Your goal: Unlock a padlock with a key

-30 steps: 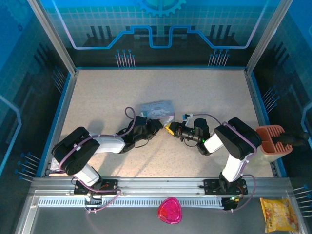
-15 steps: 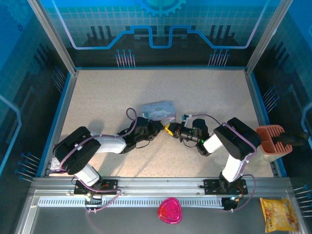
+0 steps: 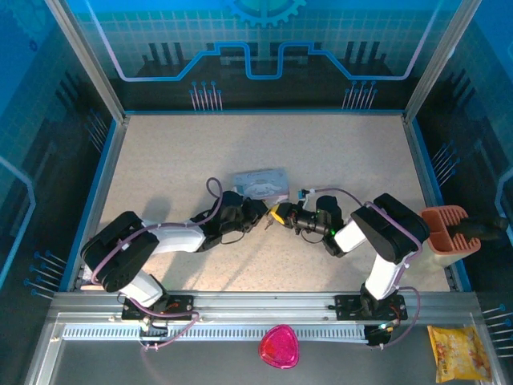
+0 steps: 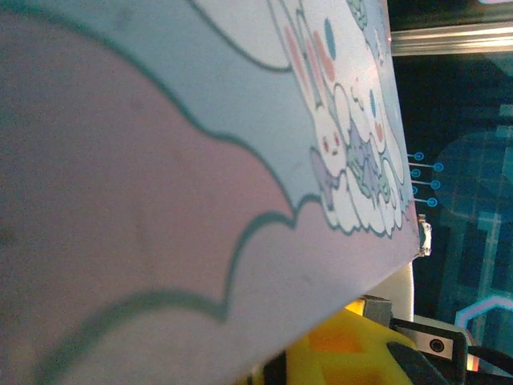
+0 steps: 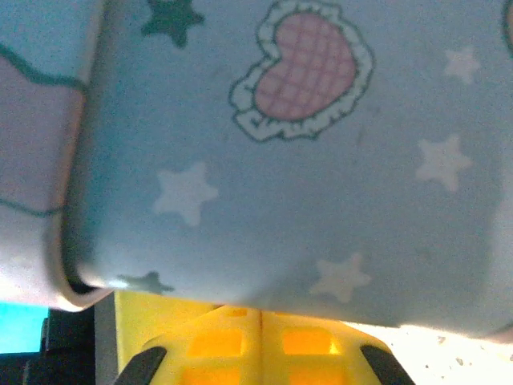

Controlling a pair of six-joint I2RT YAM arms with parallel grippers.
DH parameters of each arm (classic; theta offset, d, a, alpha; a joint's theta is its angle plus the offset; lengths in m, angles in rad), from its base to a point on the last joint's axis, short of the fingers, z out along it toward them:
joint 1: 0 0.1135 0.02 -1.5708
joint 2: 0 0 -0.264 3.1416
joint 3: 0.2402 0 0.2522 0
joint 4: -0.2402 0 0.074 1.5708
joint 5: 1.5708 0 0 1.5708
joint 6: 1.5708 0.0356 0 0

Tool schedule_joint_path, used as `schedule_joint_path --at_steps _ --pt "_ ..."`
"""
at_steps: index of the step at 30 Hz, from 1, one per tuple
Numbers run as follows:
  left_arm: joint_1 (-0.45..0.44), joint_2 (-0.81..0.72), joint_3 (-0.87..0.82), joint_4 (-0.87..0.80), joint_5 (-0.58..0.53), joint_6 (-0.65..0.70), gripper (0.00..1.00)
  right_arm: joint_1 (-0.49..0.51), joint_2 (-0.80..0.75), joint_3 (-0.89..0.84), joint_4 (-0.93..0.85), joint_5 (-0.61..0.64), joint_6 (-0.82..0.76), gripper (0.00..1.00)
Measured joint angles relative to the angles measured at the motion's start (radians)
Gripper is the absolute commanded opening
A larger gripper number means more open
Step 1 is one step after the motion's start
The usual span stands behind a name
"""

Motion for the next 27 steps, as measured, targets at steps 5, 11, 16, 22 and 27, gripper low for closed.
schedule_joint_path --at_steps 5,11,16,22,27 --pt "0.036 -0.005 0.063 -0.123 0.049 0.097 0.0 0.0 -0.051 -0.005 -0.1 0.002 -0.078 0.02" --pt "0.114 -0.003 0.123 -0.229 0.065 0.235 0.0 0.0 -0.214 0.065 -0.471 0.011 -0.302 0.24" --pt "0.156 0.047 0.152 -0.281 0.065 0.306 0.0 0.045 -0.266 0.248 -0.856 0.09 -0.543 0.36" --pt "0.182 0.106 0.159 -0.32 0.082 0.343 0.03 0.126 -0.24 0.407 -1.171 0.212 -0.743 0.4" --pt "0.182 0.132 0.175 -0.332 0.097 0.356 0.07 0.166 -0.162 0.494 -1.336 0.305 -0.842 0.4"
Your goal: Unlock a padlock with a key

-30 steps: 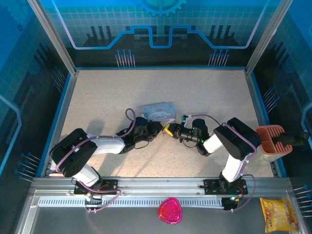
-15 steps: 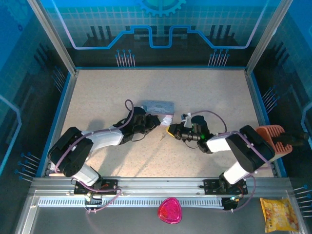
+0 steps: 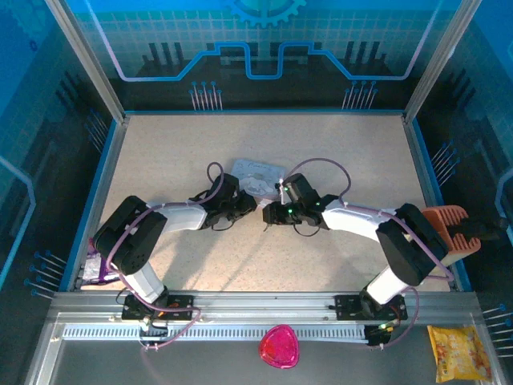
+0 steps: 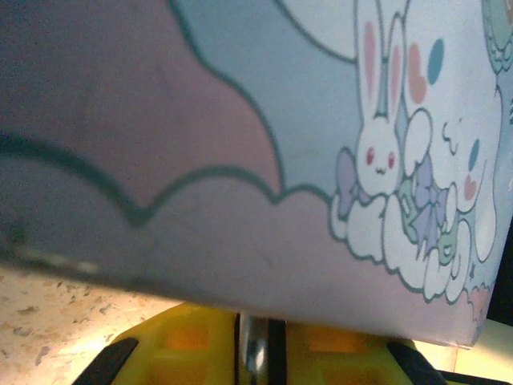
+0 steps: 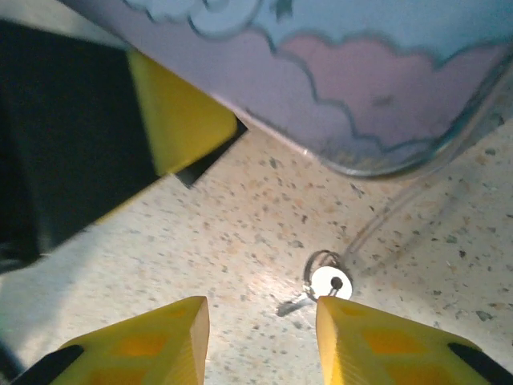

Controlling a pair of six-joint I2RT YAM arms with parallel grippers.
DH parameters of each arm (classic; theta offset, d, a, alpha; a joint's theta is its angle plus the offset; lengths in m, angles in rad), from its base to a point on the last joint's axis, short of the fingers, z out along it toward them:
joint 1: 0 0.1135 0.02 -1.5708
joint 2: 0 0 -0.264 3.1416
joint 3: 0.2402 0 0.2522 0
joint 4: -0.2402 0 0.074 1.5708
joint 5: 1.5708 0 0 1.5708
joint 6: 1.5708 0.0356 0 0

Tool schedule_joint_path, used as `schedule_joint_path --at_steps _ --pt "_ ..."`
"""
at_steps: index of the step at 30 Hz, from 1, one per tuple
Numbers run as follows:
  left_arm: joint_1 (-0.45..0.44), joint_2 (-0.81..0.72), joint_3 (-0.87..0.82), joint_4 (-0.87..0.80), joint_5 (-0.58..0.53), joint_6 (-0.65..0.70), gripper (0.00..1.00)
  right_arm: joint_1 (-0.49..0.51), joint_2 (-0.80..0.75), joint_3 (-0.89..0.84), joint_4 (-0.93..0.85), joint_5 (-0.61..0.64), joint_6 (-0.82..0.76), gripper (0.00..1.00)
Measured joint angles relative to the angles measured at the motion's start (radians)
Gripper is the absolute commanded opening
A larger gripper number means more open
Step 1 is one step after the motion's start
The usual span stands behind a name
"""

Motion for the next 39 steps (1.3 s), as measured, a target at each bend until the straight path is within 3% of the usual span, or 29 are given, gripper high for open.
schedule_joint_path --at_steps 8,18,26,28,39 --pt "0.002 0.002 -0.002 0.001 0.009 0.011 0.29 0.059 0.095 0.103 -0.129 0.107 -0.076 0.37" --pt "0.006 -0.037 -0.091 0.063 0.024 0.01 0.48 0.088 0.183 0.177 -0.208 0.191 -0.116 0.28" --pt "0.006 -0.15 -0.189 0.059 0.026 0.018 0.6 0.089 0.205 0.198 -0.214 0.21 -0.121 0.05" --pt "0.006 -0.183 -0.208 0.055 0.02 0.022 0.62 0.089 0.201 0.194 -0.211 0.211 -0.118 0.0" --pt "0.006 -0.336 -0.306 0.057 0.011 0.078 0.63 0.064 0.0 0.023 -0.056 0.117 -0.035 0.0"
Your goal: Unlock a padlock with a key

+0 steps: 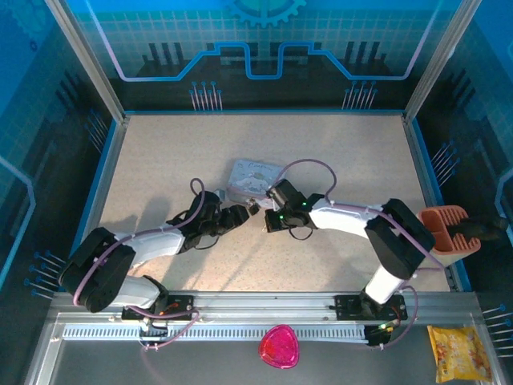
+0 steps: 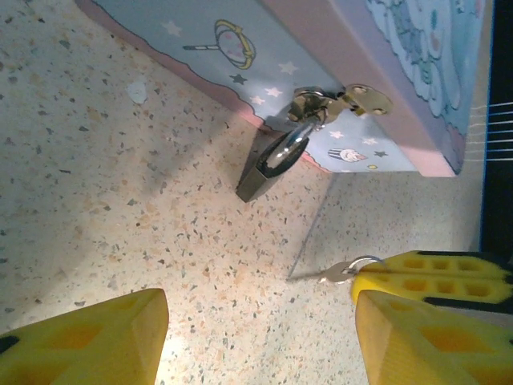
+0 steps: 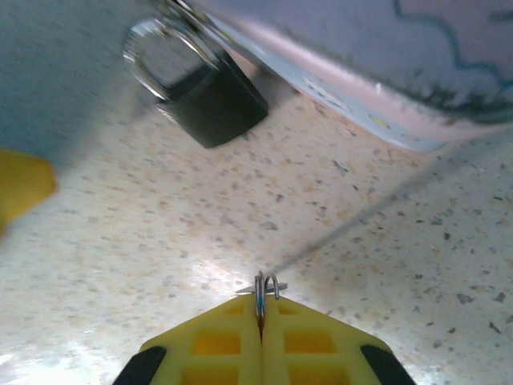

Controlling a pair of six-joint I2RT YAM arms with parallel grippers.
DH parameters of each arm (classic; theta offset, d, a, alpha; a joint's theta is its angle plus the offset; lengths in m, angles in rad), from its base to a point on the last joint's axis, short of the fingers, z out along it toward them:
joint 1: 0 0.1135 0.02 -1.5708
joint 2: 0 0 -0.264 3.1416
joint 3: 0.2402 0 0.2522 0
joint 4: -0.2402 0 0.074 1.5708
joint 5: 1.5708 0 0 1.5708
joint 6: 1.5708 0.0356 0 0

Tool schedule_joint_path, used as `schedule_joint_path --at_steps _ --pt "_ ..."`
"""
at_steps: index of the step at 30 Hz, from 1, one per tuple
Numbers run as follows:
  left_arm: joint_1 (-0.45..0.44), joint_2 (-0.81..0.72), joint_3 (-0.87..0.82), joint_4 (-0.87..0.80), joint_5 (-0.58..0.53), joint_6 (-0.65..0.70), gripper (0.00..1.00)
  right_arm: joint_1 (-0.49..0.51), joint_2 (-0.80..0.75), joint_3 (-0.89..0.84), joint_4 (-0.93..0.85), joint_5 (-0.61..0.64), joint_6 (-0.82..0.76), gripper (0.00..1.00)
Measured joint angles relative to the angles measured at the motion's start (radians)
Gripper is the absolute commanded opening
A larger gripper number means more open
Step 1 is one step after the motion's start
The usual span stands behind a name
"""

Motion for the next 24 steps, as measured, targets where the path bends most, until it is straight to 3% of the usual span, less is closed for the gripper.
schedule_joint_path --at_steps 8,16,21,24 --pt "0.0 -0.059 -0.015 0.029 0.056 0.058 0.59 -0.035 -0.112 -0.112 0.188 -0.12 0.08 0.0" --pt "-0.024 -0.132 -0.017 0.031 0.087 0.167 0.52 -0.046 -0.207 -0.114 0.205 -0.167 0.105 0.0" --pt "-0.086 -0.212 -0.058 0.064 0.058 0.297 0.49 -0.048 -0.265 -0.072 0.156 -0.181 0.108 0.0" --pt "-0.177 -0.26 -0.114 0.163 -0.015 0.438 0.48 -0.047 -0.303 -0.05 0.128 -0.187 0.112 0.0"
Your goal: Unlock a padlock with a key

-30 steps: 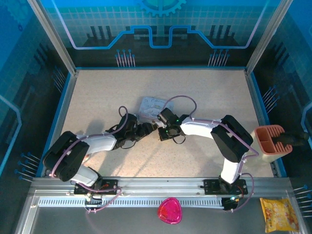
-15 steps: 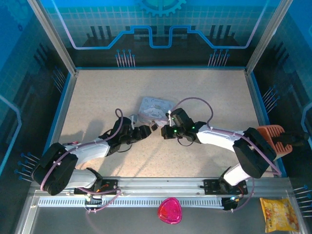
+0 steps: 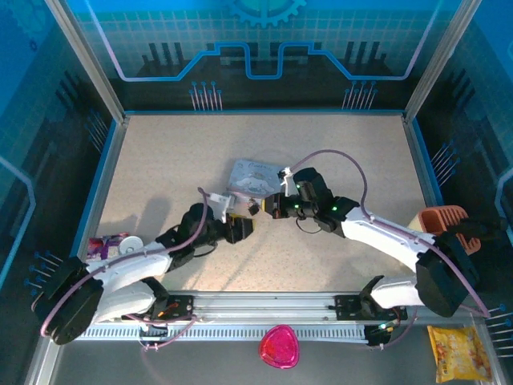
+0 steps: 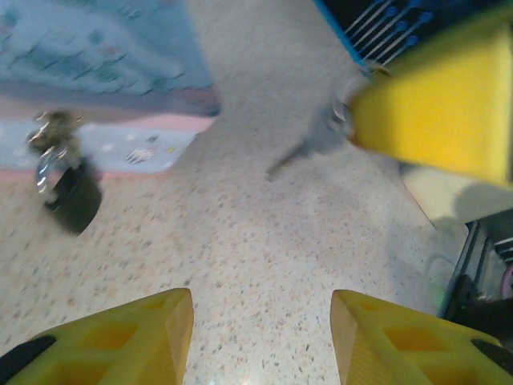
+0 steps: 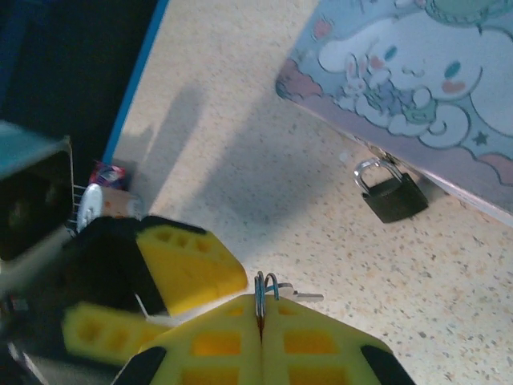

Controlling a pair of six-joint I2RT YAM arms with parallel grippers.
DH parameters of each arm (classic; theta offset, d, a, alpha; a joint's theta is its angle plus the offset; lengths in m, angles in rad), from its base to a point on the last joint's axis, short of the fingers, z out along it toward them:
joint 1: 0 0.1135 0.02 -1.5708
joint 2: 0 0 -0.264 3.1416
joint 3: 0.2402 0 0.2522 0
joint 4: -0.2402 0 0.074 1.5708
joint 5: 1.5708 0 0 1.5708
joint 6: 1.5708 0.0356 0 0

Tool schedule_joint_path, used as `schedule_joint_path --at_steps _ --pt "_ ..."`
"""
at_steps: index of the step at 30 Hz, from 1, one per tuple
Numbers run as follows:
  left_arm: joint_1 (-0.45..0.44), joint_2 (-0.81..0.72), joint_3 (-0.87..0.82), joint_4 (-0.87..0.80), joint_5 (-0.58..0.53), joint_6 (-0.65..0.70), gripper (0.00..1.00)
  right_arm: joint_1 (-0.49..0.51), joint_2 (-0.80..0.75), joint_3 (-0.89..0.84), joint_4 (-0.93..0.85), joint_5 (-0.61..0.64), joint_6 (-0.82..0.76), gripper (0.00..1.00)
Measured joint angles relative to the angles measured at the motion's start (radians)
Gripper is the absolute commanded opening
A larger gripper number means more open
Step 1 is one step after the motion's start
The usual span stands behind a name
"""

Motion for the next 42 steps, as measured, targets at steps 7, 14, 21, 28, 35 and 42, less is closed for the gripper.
schedule_joint_path --at_steps 7,14,21,28,35,42 --pt "-0.068 0.002 -0.035 0.225 -0.137 0.287 0.43 0.002 -0.069 0.04 -0.056 -0.014 0.012 0.0" --pt "-0.068 0.114 -0.034 0.401 -0.169 0.449 0.33 0.021 -0.122 0.06 -0.078 -0.021 0.029 0.0" --pt "-0.065 0.191 -0.033 0.515 -0.15 0.513 0.23 0.04 -0.139 0.06 -0.085 -0.02 0.045 0.0" --pt "-0.064 0.224 -0.032 0.584 -0.116 0.517 0.22 0.047 -0.15 0.06 -0.084 -0.02 0.063 0.0" --pt "-0.064 0.224 -0.032 0.612 -0.116 0.516 0.24 0.055 -0.15 0.06 -0.077 -0.02 0.071 0.0" --pt "-0.064 0.224 -0.032 0.624 -0.116 0.516 0.23 0.055 -0.143 0.055 -0.072 -0.017 0.074 0.0"
